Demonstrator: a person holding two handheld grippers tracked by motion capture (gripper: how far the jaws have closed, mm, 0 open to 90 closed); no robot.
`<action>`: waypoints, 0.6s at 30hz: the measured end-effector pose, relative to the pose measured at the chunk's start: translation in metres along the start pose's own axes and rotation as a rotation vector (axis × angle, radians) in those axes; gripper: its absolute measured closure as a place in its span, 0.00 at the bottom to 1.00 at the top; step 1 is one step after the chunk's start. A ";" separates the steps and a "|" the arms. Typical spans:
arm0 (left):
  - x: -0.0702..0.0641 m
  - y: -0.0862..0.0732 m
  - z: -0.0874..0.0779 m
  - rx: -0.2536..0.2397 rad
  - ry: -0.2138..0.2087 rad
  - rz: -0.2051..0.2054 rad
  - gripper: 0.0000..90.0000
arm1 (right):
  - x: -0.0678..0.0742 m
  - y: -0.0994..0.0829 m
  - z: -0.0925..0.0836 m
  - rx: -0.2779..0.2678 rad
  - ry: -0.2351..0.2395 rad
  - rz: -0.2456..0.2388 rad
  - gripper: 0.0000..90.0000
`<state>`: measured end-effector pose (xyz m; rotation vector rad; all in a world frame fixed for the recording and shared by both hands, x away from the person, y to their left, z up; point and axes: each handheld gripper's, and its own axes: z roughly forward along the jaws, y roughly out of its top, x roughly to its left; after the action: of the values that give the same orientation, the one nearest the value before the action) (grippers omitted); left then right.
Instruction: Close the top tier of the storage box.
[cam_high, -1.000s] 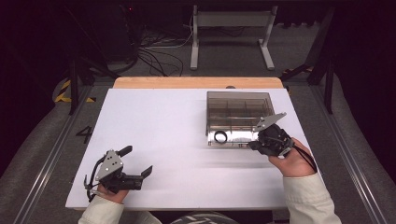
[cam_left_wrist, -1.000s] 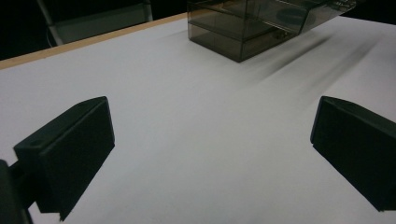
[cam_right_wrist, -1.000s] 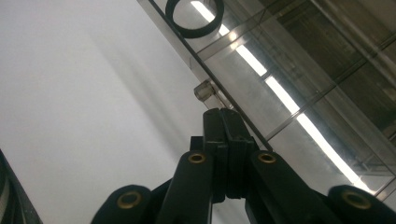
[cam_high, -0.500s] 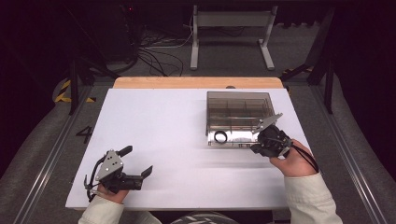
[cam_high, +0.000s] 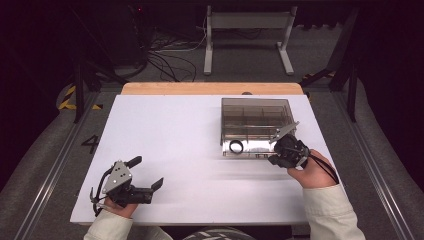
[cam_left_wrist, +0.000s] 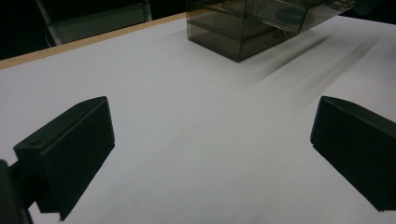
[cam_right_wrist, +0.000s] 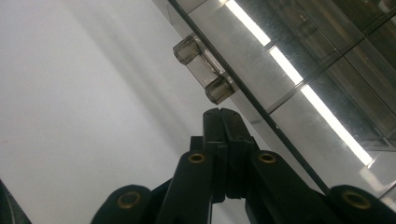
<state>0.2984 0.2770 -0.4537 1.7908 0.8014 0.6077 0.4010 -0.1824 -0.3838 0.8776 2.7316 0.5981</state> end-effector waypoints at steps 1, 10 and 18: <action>0.000 0.000 0.000 0.000 0.000 0.000 0.00 | 0.000 0.000 0.001 0.002 0.000 0.000 1.00; 0.000 0.000 0.000 0.000 0.000 0.001 0.01 | -0.001 0.001 0.006 0.003 -0.001 0.005 1.00; 0.000 -0.001 -0.002 -0.002 0.006 -0.002 0.01 | -0.001 0.003 0.005 -0.001 -0.009 0.010 1.00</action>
<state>0.2968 0.2779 -0.4537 1.7868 0.8063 0.6119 0.4046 -0.1792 -0.3875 0.8915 2.7203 0.5950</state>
